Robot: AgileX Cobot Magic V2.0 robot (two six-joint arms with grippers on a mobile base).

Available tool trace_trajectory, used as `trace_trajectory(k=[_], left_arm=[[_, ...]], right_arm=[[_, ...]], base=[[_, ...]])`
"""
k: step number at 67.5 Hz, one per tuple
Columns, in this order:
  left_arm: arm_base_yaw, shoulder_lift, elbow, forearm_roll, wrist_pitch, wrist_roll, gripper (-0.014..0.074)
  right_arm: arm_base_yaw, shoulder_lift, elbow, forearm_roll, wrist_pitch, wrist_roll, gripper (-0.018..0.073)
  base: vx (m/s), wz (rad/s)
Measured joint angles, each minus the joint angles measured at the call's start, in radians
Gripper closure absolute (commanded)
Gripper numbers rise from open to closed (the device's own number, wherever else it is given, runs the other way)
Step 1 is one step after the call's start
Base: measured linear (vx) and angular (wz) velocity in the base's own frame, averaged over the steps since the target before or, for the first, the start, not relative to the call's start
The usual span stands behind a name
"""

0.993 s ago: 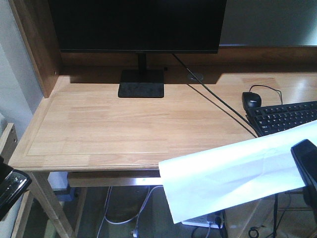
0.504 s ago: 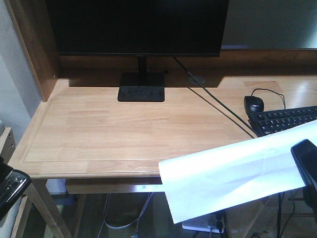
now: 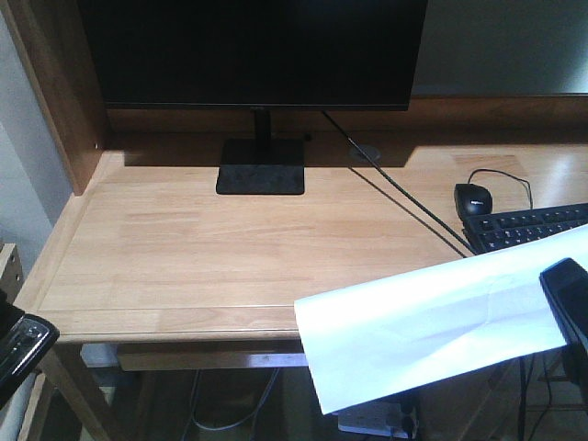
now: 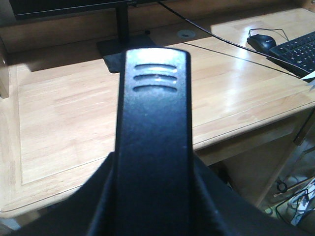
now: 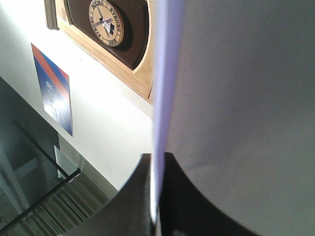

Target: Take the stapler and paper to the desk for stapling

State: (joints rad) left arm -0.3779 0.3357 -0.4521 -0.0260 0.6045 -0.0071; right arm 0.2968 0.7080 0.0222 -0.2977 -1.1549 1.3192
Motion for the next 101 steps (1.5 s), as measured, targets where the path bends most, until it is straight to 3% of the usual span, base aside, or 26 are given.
trace_trajectory(k=[101], left_arm=[[0.000,0.000,0.000,0.000,0.000,0.000,0.0603]], right_arm=[[0.000,0.000,0.000,0.000,0.000,0.000,0.0561]], base=[[0.03,0.00]])
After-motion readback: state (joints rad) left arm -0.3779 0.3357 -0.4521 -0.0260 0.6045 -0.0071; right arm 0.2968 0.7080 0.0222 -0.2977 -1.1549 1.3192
